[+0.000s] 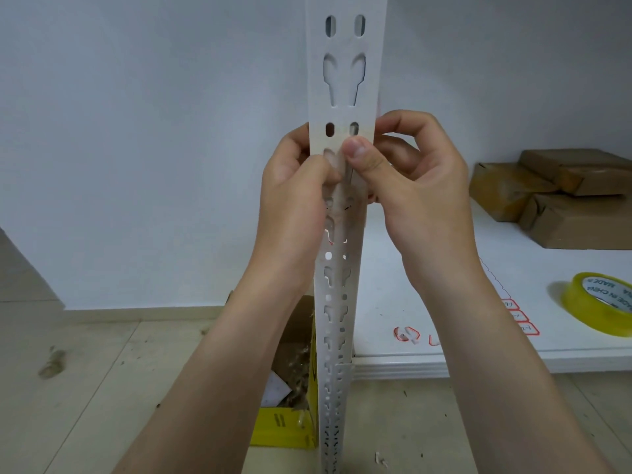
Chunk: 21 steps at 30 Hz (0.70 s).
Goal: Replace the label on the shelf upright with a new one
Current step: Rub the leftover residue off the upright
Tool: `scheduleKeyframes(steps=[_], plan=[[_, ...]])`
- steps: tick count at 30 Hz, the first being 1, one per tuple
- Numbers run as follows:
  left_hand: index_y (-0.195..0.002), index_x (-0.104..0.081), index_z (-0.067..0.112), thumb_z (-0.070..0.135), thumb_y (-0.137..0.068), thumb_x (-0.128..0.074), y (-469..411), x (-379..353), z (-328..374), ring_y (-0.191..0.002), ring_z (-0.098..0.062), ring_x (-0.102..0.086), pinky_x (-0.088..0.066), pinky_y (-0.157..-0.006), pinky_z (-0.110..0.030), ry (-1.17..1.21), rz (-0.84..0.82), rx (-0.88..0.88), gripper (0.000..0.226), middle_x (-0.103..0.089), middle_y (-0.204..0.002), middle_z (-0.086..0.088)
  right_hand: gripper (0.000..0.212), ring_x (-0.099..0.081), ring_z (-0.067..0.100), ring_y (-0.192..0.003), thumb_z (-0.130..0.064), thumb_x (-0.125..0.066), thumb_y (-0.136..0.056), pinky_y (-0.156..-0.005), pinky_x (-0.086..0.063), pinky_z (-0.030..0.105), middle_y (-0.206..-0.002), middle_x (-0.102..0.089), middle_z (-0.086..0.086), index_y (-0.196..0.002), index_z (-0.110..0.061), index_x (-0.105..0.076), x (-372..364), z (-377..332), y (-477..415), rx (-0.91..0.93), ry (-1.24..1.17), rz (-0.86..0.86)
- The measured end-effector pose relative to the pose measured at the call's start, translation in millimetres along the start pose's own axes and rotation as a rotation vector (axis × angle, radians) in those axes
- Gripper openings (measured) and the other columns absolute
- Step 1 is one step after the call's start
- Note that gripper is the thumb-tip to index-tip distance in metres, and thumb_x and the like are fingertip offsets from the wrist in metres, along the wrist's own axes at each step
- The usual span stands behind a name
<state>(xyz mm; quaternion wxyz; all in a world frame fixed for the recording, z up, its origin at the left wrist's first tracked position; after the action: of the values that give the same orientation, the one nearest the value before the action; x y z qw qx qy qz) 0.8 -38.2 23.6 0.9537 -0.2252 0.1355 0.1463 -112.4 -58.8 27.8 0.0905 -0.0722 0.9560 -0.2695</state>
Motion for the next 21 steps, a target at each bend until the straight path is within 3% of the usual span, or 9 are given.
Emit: scheduleKeyframes(steps=[5,10,14,16,18,21], plan=[[-0.114,-0.066,0.004,0.013,-0.077,-0.053,2,-2,1,-0.106,-0.039,-0.072,-0.062,-0.086,-0.047,-0.046,0.016,-0.009,0.040,-0.075,-0.109,-0.018,0.023,-0.073,0.039,-0.089,-0.020,-0.079,-0.091,-0.079,-0.061,0.047,-0.099,-0.080,0.004,-0.106,-0.017,-0.062,0,1,0,-0.007,-0.016,-0.003],[-0.114,-0.066,0.004,-0.007,-0.090,-0.048,1,-1,-1,-0.081,-0.018,-0.069,-0.058,-0.067,-0.028,-0.088,0.009,-0.006,0.032,-0.072,-0.093,-0.006,0.020,-0.075,0.033,-0.086,-0.022,-0.077,-0.092,-0.077,-0.063,0.040,-0.098,-0.081,0.001,-0.104,-0.021,-0.062,1,1,0,-0.006,-0.007,-0.012],[-0.111,-0.067,0.005,0.010,-0.082,-0.054,2,-2,3,-0.085,-0.022,-0.069,-0.060,-0.073,-0.038,-0.088,0.019,-0.014,0.033,-0.073,-0.097,-0.018,0.019,-0.077,0.019,-0.085,-0.020,-0.075,-0.093,-0.077,-0.062,0.032,-0.098,-0.081,0.000,-0.108,-0.018,-0.063,4,2,0,-0.013,-0.031,-0.024],[-0.116,-0.068,0.006,0.008,-0.089,-0.057,2,-3,2,-0.084,-0.017,-0.069,-0.059,-0.070,-0.033,-0.156,0.032,-0.031,0.029,-0.074,-0.097,-0.012,0.018,-0.077,0.013,-0.084,-0.017,-0.072,-0.095,-0.074,-0.060,0.027,-0.096,-0.081,-0.001,-0.110,-0.015,-0.063,6,2,0,-0.007,-0.045,-0.032],[-0.117,-0.068,0.005,0.005,-0.084,-0.057,1,-4,2,-0.077,-0.014,-0.069,-0.060,-0.067,-0.033,-0.204,0.031,-0.044,0.035,-0.073,-0.090,-0.007,0.014,-0.073,0.006,-0.072,-0.012,-0.067,-0.098,-0.069,-0.058,0.023,-0.086,-0.079,-0.004,-0.112,-0.012,-0.064,8,3,0,-0.005,-0.055,-0.034],[-0.116,-0.067,0.001,0.008,-0.083,-0.054,2,-6,5,-0.074,-0.016,-0.071,-0.065,-0.072,-0.040,-0.181,0.029,-0.035,0.036,-0.073,-0.093,-0.013,0.012,-0.063,0.011,-0.066,-0.012,-0.060,-0.103,-0.069,-0.057,0.029,-0.090,-0.078,0.003,-0.110,-0.013,-0.069,11,5,0,-0.005,-0.036,-0.034]])
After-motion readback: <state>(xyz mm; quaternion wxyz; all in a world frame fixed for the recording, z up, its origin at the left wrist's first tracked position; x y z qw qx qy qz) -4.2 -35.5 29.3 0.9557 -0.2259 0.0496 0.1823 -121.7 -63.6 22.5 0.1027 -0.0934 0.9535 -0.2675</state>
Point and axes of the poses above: each hand's wrist, its own y-axis away from the middle knuckle, its own x-axis out of the back of the hand, z = x × y, the point moved 1 cm from there along -y, towards the middle knuckle
